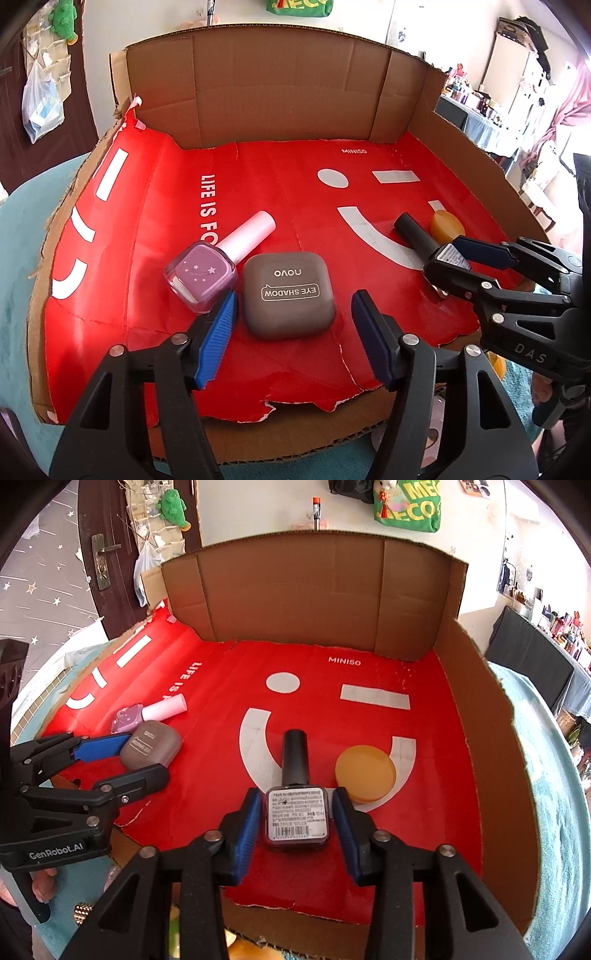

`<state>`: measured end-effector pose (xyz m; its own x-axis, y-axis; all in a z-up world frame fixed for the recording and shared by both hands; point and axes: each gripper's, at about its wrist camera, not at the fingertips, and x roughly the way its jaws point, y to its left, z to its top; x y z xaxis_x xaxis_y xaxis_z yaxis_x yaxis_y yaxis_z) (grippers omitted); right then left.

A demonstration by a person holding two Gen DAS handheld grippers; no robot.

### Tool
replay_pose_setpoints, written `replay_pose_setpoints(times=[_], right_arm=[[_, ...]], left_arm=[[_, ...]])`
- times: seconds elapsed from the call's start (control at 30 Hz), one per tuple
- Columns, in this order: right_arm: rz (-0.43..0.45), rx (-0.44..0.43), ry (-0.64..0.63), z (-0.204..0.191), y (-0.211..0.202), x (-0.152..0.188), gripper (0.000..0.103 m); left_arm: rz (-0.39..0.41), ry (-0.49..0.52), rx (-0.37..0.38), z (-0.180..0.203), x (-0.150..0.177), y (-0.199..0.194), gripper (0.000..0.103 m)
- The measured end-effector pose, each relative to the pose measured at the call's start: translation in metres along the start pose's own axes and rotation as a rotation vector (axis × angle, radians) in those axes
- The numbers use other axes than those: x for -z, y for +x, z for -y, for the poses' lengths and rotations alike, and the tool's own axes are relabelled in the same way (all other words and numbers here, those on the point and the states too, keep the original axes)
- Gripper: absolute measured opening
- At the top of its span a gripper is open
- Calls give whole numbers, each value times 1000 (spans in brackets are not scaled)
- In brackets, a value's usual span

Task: Organize rigid objects
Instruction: 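Open both tools to release the compact and black-capped bottle in the box, then withdraw both open tools from the box back toward the remaining items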

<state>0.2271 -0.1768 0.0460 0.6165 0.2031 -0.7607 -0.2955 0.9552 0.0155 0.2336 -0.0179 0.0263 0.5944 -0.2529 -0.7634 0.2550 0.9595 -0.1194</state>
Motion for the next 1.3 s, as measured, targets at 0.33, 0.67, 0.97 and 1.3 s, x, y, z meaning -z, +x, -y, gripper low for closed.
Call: replay_pose_setpoints(times=[0.33, 0.67, 0.97, 1.3], right_arm=[[30, -20, 15, 2, -15, 4, 55], [65, -38, 28, 0, -35, 11, 67], [103, -58, 37, 0, -53, 16, 78], [135, -86, 37, -2, -66, 23, 95]], left_arm=[[33, -1, -12, 3, 1, -13, 73], [66, 6, -20, 4, 6, -28, 89], [108, 25, -24, 10, 9, -43, 98], [128, 26, -45, 13, 15, -52, 103]])
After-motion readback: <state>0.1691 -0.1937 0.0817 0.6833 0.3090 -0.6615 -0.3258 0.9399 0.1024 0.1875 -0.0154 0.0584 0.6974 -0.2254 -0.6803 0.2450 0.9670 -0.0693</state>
